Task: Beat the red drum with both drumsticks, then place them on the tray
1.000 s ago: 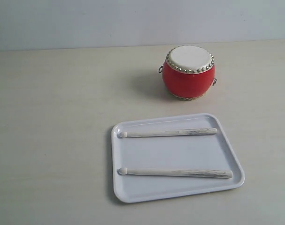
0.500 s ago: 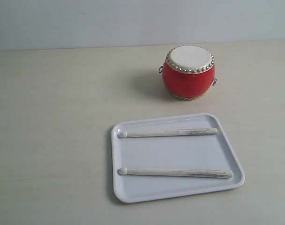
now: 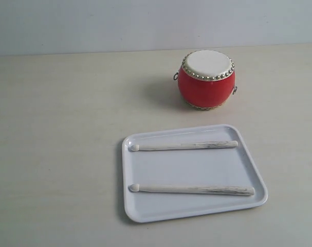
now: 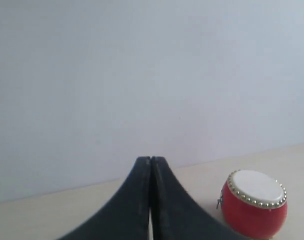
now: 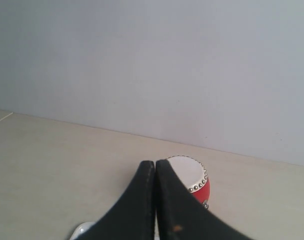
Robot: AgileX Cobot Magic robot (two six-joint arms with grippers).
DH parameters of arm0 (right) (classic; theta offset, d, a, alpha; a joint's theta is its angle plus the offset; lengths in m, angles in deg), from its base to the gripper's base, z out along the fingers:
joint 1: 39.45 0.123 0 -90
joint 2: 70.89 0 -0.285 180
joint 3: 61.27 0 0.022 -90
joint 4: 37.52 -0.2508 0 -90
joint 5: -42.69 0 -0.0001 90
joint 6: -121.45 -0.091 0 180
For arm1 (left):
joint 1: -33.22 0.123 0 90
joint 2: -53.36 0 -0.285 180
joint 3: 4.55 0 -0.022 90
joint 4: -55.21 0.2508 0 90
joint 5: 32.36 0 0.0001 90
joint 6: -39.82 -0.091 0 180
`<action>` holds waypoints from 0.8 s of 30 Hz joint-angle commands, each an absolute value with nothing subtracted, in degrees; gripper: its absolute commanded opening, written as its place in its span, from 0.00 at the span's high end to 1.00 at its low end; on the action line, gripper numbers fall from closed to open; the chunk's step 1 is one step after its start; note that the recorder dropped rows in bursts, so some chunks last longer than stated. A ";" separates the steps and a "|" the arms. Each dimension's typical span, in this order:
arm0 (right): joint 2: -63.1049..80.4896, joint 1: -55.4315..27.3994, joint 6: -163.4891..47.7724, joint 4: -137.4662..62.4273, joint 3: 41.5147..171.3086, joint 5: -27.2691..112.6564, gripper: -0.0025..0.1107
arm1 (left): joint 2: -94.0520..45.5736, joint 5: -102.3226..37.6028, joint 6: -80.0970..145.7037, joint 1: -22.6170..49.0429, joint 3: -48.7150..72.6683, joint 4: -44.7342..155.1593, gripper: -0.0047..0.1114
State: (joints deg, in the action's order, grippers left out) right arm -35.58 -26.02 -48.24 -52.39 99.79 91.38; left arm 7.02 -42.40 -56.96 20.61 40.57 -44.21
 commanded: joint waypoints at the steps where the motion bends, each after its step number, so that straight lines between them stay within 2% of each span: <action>1: -35.73 -26.28 -48.37 -52.55 99.45 91.24 0.98 | 16.95 -42.69 -56.49 20.73 44.38 -44.73 0.96; 15: -35.73 -26.28 -48.37 -52.55 99.45 91.24 0.98 | 22.40 -41.23 -53.19 20.73 51.12 -44.65 0.96; 18: -35.73 -26.28 -48.37 -52.76 99.45 91.22 0.98 | 26.48 -42.45 -35.84 20.73 54.17 -24.65 0.96; 24: -35.73 -26.28 -48.37 -53.05 99.45 91.22 0.98 | 33.12 -42.19 15.28 20.73 59.52 23.00 0.96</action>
State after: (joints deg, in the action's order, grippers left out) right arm -35.58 -26.02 -48.24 -52.66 99.79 91.49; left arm 30.72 -41.52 -7.90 20.61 57.27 2.10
